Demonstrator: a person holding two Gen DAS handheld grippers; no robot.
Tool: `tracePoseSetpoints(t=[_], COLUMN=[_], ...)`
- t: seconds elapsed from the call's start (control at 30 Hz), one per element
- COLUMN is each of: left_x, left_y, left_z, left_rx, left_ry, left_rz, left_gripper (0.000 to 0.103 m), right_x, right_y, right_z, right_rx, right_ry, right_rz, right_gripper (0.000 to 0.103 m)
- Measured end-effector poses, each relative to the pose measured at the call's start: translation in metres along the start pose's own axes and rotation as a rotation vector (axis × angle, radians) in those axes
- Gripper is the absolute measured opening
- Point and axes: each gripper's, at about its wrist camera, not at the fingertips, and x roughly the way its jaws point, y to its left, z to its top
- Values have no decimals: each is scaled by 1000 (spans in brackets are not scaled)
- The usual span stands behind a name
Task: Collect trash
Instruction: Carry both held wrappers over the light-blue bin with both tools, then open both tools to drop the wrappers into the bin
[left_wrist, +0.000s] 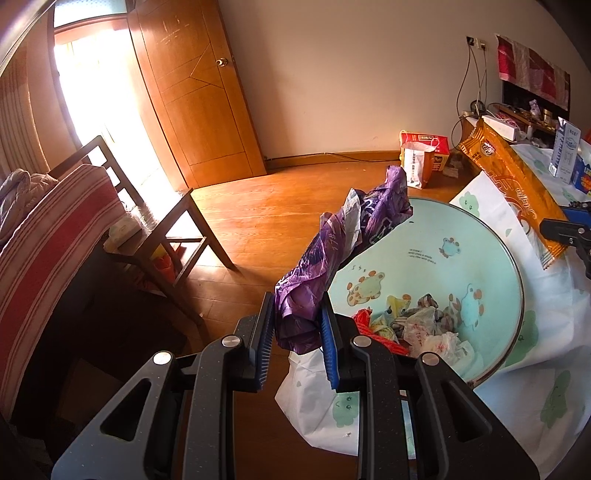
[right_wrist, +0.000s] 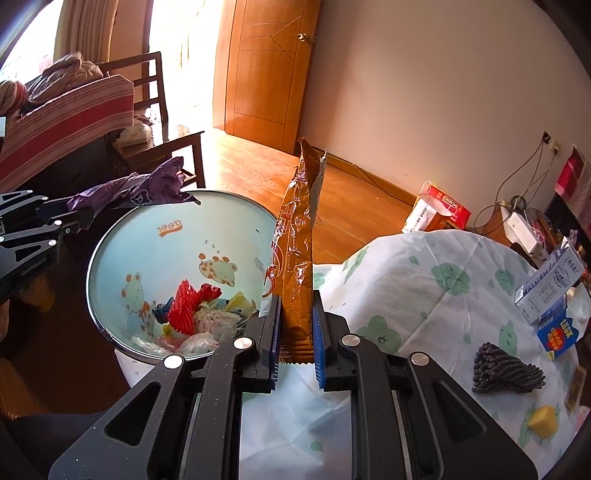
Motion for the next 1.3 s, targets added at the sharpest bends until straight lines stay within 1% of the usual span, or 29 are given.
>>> tracePoseSetpoints(t=[0.83, 1.0, 1.13, 1.17, 1.2, 1.23, 1.27, 1.3], left_x=[-2, -2, -3, -4, -4, -4, -4, -4], left_y=[-2, -5, -12, -14, -15, -15, -16, -17], left_z=[-1, -2, -4, -4, -4, -4, -4, -4], left_rx=[-8, -11, -3, -1, 0, -3, -8, -8], left_ry=[-2, -1, -9, -12, -14, -14, -15, -14], left_rz=[-11, -34, -49, -53, -55, -55, -57, -60], left_gripper=[24, 25, 35, 39, 46, 51, 57, 59], right_x=[1, 1, 1, 2, 3, 3, 3, 3], right_y=[13, 17, 19, 18, 17, 16, 15, 14], right_z=[4, 5, 5, 5, 4, 4, 4, 3], right_rx=[-46, -58, -62, -59, -54, -49, -45, -37], right_ry=[-1, 0, -6, -7, -3, -1, -1, -4], right_rz=[14, 21, 39, 43, 46, 49, 51, 52], right_gripper=[16, 16, 16, 17, 19, 21, 28, 37])
